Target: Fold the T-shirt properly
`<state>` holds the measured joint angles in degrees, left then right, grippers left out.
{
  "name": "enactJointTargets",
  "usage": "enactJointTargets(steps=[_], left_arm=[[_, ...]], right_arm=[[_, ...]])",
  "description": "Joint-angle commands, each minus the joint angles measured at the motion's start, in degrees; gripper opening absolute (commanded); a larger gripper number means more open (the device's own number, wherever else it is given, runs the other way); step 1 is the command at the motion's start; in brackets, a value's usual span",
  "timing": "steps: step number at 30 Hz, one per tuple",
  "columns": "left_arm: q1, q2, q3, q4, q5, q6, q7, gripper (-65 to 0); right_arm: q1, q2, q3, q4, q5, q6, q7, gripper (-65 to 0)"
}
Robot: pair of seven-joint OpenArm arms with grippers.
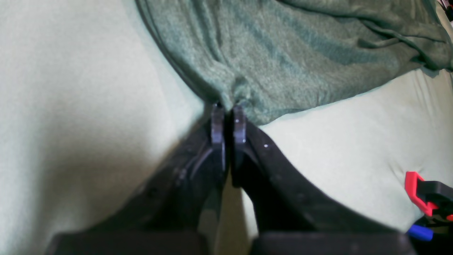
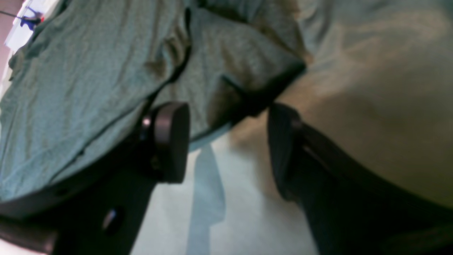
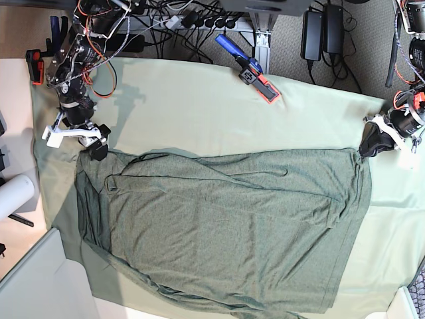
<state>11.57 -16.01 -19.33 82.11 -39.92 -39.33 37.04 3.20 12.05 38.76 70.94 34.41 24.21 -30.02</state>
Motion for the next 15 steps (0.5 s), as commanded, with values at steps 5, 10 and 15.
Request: enactJointTargets(steps=[5,10,15], left_arm=[[-1.8,-0.5,-0.1,0.7,-0.5,-0.7,-0.8,-65.0],[-2.2,-0.5,-0.1,0.7,-0.5,-0.7,-0.8,-65.0],[-2.2,-0.5,-0.1,0.7,-1.2,-0.7,-0.7,-65.0]], right_arm=[[2.8,-0.3,0.1,0.7,-1.7,0.2,2.2,-29.9],[3.8,-0.5,0.1,0.6,-2.9,0.2,2.4,-30.1],[3.7,-0.5,0.1,0.6,-4.8,0.2,2.6,-53.6]])
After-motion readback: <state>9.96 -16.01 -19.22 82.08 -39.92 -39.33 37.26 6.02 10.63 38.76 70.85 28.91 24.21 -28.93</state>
